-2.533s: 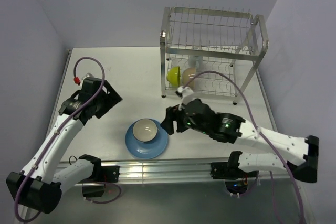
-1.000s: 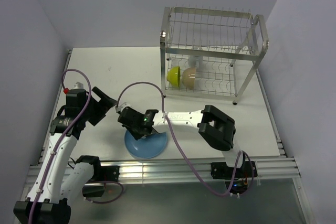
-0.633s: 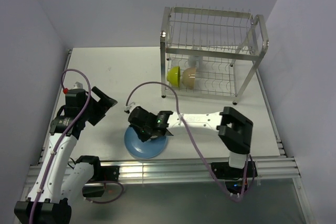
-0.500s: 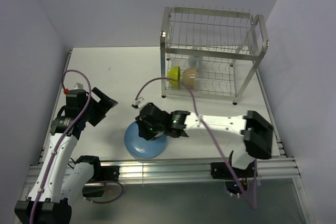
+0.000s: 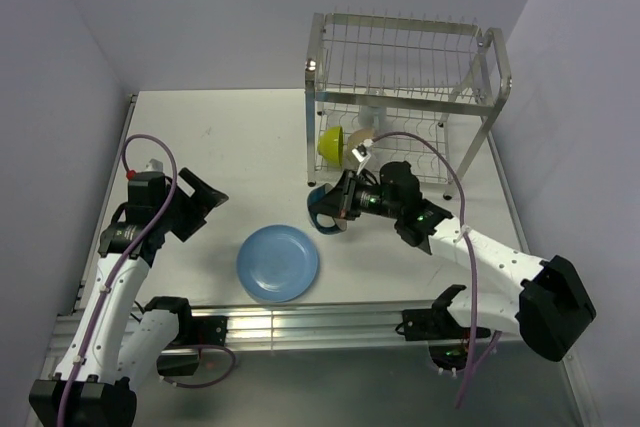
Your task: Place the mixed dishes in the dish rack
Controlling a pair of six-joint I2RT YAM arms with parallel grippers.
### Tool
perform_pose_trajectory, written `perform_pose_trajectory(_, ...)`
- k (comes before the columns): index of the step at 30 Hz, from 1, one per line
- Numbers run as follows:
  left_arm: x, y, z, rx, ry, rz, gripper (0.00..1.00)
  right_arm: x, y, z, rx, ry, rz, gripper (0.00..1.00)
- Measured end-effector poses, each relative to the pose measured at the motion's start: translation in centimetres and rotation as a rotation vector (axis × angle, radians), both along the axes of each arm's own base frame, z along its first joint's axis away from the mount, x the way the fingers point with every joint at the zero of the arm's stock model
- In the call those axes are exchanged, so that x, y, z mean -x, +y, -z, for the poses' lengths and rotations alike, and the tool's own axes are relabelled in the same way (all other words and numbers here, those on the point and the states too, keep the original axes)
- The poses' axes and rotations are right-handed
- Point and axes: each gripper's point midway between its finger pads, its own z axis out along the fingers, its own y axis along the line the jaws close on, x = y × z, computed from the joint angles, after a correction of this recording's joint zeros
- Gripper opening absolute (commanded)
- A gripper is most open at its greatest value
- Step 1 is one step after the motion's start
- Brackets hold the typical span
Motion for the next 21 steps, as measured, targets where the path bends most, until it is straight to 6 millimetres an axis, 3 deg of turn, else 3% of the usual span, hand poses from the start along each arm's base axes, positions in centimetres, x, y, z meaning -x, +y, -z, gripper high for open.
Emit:
perform_pose_trajectory(7,-0.2,-0.2,-0.2,0.009,-0.010,0.009,0.94,-2.9,-3.9,-1.8,-0.116,0.040,0.051,0.00)
perform_pose_trajectory(11,-0.3,-0.3,0.0,0.009,-0.003,0.015,0.94,-5.3,-7.1,-2.9,-0.239,0.049,0.109,0.00)
perform_pose_trajectory(16,-0.3,-0.2,0.1,-0.002,-0.002,0.022,0.94,-8.1,-10.2,-1.0,-0.311,0.141,0.170,0.00)
perform_pose_trajectory(21,-0.4,-0.2,0.1,-0.006,-0.005,0.028,0.94,-9.6,-11.5,-0.1,-0.333,0.161,0.177,0.00)
